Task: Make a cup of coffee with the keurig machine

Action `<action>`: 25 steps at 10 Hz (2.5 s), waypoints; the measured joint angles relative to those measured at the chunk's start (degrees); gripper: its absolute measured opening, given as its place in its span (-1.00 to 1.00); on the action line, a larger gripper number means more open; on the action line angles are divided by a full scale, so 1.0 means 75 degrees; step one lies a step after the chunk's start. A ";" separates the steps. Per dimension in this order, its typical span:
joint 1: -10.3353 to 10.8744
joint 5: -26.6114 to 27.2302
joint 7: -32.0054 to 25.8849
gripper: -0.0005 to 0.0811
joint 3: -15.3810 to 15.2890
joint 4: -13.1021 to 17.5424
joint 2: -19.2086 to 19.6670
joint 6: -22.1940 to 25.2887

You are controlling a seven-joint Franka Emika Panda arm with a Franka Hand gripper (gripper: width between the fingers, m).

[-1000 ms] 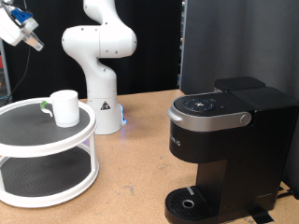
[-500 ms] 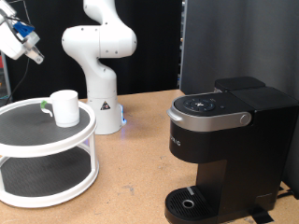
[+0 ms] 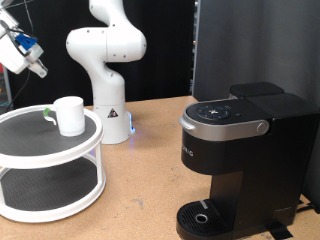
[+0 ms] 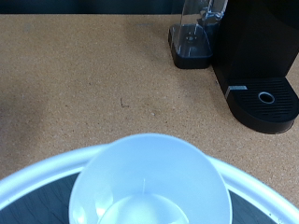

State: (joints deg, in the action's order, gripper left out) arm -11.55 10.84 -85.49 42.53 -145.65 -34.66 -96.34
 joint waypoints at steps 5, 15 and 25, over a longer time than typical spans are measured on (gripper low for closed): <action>0.0002 0.0012 -0.0286 -0.98 0.0088 -0.0365 0.0249 -0.0816; 0.0015 0.0080 -0.0726 0.87 0.0288 -0.0683 0.0489 -0.1425; 0.0180 0.0198 -0.0939 0.98 0.0305 -0.1252 0.0869 -0.2246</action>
State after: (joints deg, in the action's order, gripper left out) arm -10.20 12.33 -92.54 44.82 -155.04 -28.14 -113.18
